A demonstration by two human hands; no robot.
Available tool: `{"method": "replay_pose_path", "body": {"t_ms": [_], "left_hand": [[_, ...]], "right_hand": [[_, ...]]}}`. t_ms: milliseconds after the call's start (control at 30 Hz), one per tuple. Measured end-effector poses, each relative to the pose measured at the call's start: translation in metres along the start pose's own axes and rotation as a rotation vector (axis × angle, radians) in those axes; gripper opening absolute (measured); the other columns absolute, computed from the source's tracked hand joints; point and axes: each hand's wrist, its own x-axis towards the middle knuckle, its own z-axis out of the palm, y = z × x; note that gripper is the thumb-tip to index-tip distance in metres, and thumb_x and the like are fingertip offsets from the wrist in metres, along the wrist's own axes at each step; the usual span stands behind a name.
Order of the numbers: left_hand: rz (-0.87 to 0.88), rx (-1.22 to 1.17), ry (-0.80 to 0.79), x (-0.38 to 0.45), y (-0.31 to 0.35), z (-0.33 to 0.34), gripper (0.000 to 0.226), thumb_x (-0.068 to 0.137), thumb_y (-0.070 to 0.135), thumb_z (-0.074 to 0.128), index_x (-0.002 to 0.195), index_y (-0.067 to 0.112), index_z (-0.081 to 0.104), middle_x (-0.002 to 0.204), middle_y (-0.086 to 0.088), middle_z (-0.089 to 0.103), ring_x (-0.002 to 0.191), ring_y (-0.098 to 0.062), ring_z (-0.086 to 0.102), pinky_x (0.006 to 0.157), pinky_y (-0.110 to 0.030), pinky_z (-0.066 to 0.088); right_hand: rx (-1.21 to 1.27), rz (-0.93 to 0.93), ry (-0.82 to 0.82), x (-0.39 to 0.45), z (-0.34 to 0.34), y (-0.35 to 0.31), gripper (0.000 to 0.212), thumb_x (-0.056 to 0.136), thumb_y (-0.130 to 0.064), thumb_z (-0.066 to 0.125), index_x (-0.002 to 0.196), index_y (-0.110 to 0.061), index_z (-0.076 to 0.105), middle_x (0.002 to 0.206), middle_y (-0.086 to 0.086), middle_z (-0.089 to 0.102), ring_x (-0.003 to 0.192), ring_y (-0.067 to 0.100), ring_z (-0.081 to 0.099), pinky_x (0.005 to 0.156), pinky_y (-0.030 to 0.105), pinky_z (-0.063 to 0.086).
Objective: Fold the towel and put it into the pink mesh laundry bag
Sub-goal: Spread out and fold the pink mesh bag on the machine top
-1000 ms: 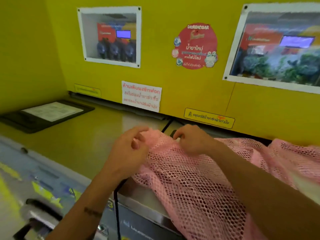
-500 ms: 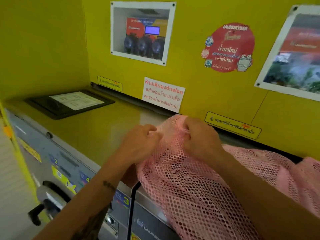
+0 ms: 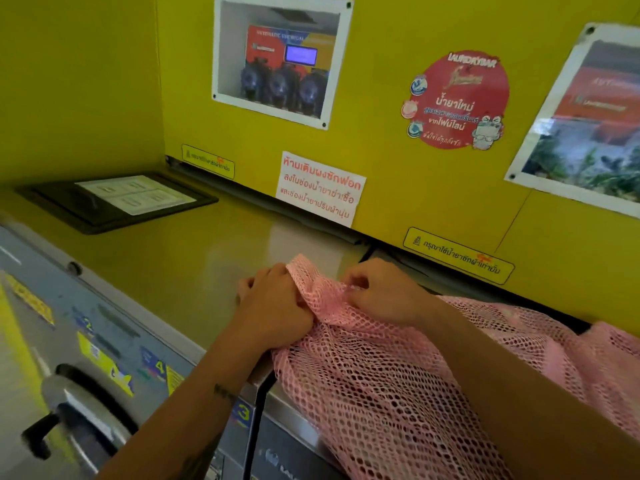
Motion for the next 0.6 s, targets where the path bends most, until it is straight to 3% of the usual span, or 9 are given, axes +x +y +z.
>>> {"method": "replay_pose_path", "body": {"t_ms": [100, 200, 233, 333, 433, 533, 600], "left_hand": [[-0.035, 0.015, 0.034, 0.002, -0.002, 0.000, 0.020, 0.074, 0.041, 0.053, 0.091, 0.031, 0.058, 0.102, 0.007, 0.059, 0.104, -0.021, 0.053, 0.094, -0.045, 0.032], [-0.065, -0.110, 0.099, 0.001, -0.001, -0.004, 0.022, 0.076, 0.028, 0.060, 0.097, 0.029, 0.064, 0.102, 0.001, 0.063, 0.098, -0.023, 0.056, 0.092, -0.043, 0.043], [-0.068, -0.158, 0.128, 0.000, -0.001, -0.005, 0.022, 0.076, 0.023, 0.061, 0.097, 0.026, 0.066, 0.100, -0.001, 0.064, 0.094, -0.024, 0.058, 0.087, -0.042, 0.048], [-0.043, -0.218, 0.167, 0.000, -0.002, -0.005, 0.017, 0.075, 0.014, 0.060, 0.089, 0.020, 0.066, 0.091, -0.003, 0.063, 0.085, -0.025, 0.058, 0.075, -0.039, 0.050], [-0.060, -0.209, 0.163, 0.001, 0.000, -0.004, 0.020, 0.077, 0.011, 0.061, 0.094, 0.017, 0.068, 0.096, -0.005, 0.064, 0.087, -0.025, 0.059, 0.076, -0.039, 0.051], [-0.081, -0.195, 0.150, 0.002, 0.000, -0.004, 0.034, 0.076, 0.008, 0.061, 0.107, 0.020, 0.067, 0.108, -0.004, 0.064, 0.095, -0.022, 0.058, 0.081, -0.035, 0.049], [-0.089, -0.202, 0.136, 0.002, -0.001, -0.005, 0.038, 0.076, 0.008, 0.062, 0.111, 0.022, 0.066, 0.111, -0.002, 0.063, 0.098, -0.020, 0.057, 0.082, -0.033, 0.047]], "right_hand": [[-0.057, 0.063, 0.221, 0.018, -0.009, 0.013, 0.018, 0.083, -0.010, 0.060, 0.071, -0.023, 0.059, 0.073, -0.005, 0.061, 0.066, 0.013, 0.056, 0.055, 0.028, 0.040], [-0.089, 0.284, 0.483, 0.032, -0.033, 0.039, 0.003, 0.089, -0.019, 0.057, 0.090, -0.021, 0.057, 0.087, 0.003, 0.062, 0.073, 0.020, 0.057, 0.059, 0.031, 0.041], [-0.090, 0.344, 0.490, 0.034, -0.039, 0.047, 0.011, 0.088, -0.023, 0.057, 0.098, -0.018, 0.056, 0.093, 0.007, 0.062, 0.079, 0.025, 0.059, 0.063, 0.035, 0.045], [-0.124, 0.389, 0.315, 0.036, -0.041, 0.058, 0.045, 0.080, -0.025, 0.060, 0.123, -0.016, 0.049, 0.120, 0.013, 0.052, 0.107, 0.035, 0.055, 0.087, 0.048, 0.052], [-0.155, 0.267, 0.217, 0.031, -0.020, 0.051, 0.056, 0.080, -0.032, 0.059, 0.134, -0.022, 0.048, 0.138, 0.010, 0.048, 0.124, 0.032, 0.048, 0.103, 0.050, 0.044], [-0.195, 0.236, 0.117, 0.026, -0.004, 0.046, 0.059, 0.080, -0.041, 0.061, 0.135, -0.026, 0.044, 0.134, 0.008, 0.051, 0.121, 0.031, 0.051, 0.100, 0.049, 0.046], [-0.177, 0.260, 0.107, 0.027, -0.001, 0.049, 0.037, 0.078, -0.030, 0.063, 0.114, -0.025, 0.054, 0.116, 0.005, 0.062, 0.102, 0.027, 0.060, 0.086, 0.044, 0.053]]}}
